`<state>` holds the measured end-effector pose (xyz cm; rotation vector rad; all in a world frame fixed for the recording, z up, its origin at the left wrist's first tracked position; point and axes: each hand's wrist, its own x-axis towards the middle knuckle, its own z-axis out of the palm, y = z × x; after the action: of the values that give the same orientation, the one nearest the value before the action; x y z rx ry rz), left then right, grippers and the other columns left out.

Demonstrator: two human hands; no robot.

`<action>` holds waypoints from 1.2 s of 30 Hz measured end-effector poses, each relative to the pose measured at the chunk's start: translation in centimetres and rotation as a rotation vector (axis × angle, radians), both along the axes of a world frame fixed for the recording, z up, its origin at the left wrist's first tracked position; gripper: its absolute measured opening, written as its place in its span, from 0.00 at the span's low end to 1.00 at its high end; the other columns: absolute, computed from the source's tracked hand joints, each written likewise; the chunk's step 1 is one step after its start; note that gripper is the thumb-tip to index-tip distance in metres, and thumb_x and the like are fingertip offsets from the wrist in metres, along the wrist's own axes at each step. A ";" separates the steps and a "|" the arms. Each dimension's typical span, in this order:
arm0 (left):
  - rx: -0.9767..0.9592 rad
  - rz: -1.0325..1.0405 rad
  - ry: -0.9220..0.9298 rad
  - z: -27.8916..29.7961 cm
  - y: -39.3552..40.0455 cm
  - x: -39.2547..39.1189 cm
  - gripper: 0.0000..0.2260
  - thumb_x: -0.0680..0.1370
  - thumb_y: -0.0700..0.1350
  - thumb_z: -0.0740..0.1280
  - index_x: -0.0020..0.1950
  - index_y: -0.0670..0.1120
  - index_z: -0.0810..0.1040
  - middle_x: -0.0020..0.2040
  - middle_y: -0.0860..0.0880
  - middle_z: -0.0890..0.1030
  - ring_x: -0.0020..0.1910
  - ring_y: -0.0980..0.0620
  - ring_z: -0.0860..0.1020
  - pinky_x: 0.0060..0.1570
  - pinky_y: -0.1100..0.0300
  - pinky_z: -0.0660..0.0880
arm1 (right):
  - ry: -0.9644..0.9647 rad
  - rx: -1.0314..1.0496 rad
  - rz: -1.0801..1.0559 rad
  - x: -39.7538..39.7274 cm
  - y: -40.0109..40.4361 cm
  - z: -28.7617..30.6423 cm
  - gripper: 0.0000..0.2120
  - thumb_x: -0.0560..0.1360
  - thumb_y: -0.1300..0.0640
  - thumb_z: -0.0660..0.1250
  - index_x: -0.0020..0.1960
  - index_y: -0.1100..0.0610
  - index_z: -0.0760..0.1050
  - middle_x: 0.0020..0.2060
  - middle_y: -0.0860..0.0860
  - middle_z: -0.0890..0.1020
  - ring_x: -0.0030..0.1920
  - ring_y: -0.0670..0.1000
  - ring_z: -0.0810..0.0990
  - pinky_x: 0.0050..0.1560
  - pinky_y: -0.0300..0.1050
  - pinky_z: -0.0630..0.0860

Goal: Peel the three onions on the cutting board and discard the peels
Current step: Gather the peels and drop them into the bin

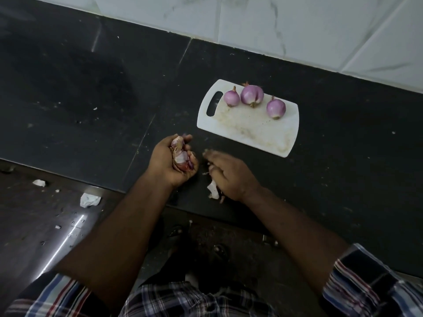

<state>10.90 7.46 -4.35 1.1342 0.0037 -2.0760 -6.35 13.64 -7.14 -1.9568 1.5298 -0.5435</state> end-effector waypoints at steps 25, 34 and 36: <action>0.312 -0.312 0.051 -7.2 14.0 4.3 0.15 0.76 0.47 0.58 0.37 0.43 0.80 0.32 0.49 0.77 0.29 0.50 0.76 0.35 0.61 0.74 | -0.036 -0.055 -0.338 3.0 3.6 -2.0 0.24 0.76 0.55 0.56 0.71 0.58 0.73 0.70 0.54 0.75 0.73 0.51 0.69 0.77 0.45 0.58; 0.303 -0.403 0.207 -9.0 12.7 2.8 0.23 0.81 0.59 0.54 0.45 0.43 0.80 0.40 0.44 0.82 0.42 0.45 0.78 0.37 0.52 0.83 | -0.463 -0.148 -0.516 5.3 3.6 -2.1 0.18 0.73 0.63 0.58 0.55 0.60 0.83 0.53 0.52 0.85 0.56 0.47 0.82 0.60 0.41 0.76; 0.302 -0.425 0.220 -9.4 12.8 2.8 0.25 0.80 0.60 0.54 0.47 0.42 0.81 0.42 0.43 0.83 0.44 0.44 0.79 0.37 0.52 0.83 | -0.561 -0.116 -0.561 4.9 3.1 -2.1 0.18 0.72 0.64 0.58 0.55 0.62 0.83 0.53 0.54 0.85 0.56 0.49 0.82 0.59 0.42 0.77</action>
<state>13.67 20.22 -13.74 1.1487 0.2053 -2.6412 -1.50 16.69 -9.25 -1.2571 1.6682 -1.3115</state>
